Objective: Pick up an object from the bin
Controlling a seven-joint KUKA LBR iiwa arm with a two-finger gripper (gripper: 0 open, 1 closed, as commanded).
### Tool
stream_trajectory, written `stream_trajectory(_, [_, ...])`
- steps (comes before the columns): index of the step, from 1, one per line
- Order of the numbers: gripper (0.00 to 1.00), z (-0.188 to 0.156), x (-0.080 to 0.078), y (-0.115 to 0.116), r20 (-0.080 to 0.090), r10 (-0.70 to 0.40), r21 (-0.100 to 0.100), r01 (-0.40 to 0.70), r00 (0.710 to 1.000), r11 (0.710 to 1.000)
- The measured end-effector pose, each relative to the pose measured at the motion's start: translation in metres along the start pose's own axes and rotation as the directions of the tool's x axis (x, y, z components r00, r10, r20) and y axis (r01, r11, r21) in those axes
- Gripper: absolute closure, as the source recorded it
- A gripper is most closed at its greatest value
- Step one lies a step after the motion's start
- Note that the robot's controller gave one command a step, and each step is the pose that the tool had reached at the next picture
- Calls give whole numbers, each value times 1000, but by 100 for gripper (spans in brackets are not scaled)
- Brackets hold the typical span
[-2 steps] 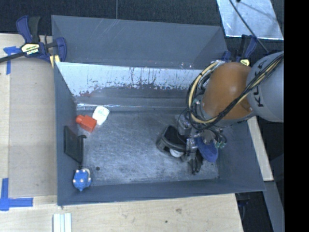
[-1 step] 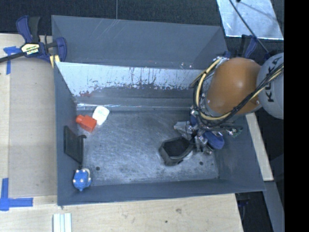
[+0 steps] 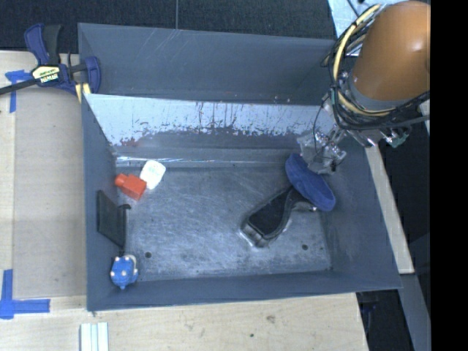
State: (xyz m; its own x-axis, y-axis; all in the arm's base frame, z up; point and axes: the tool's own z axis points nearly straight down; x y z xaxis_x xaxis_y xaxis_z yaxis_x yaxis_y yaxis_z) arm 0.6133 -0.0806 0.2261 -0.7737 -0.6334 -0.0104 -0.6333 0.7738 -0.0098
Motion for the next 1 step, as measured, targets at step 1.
stream_trajectory(1, [0,5,2,2,-7,1,-9,-1,1000,1000])
